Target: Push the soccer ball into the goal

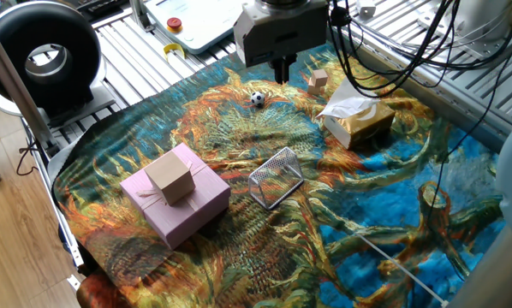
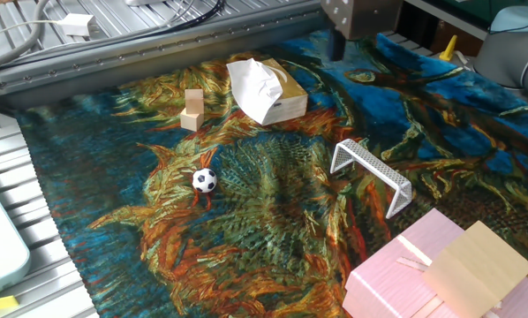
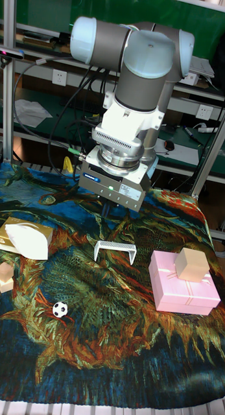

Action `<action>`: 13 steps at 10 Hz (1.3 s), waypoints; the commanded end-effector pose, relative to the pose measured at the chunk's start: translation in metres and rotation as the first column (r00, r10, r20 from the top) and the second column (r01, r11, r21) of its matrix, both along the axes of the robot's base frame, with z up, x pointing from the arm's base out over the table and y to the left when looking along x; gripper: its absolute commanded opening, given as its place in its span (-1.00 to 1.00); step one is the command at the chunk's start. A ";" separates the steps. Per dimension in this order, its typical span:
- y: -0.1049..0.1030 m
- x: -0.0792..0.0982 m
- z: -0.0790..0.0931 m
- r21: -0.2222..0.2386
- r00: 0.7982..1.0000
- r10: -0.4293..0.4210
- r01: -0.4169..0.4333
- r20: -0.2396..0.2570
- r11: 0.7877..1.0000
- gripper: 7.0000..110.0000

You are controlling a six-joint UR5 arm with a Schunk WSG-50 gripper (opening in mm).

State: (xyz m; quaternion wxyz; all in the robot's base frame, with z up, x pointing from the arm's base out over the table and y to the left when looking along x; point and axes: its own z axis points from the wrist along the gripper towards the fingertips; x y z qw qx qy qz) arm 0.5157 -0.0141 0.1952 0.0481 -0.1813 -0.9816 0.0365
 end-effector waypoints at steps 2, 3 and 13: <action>0.005 0.020 0.000 0.019 0.993 -0.082 0.080 0.083 0.997 -1.00; 0.017 0.025 -0.001 0.067 0.988 -0.116 0.110 0.100 0.992 -1.00; 0.026 0.043 0.000 0.114 0.979 -0.123 0.105 0.164 0.988 -1.00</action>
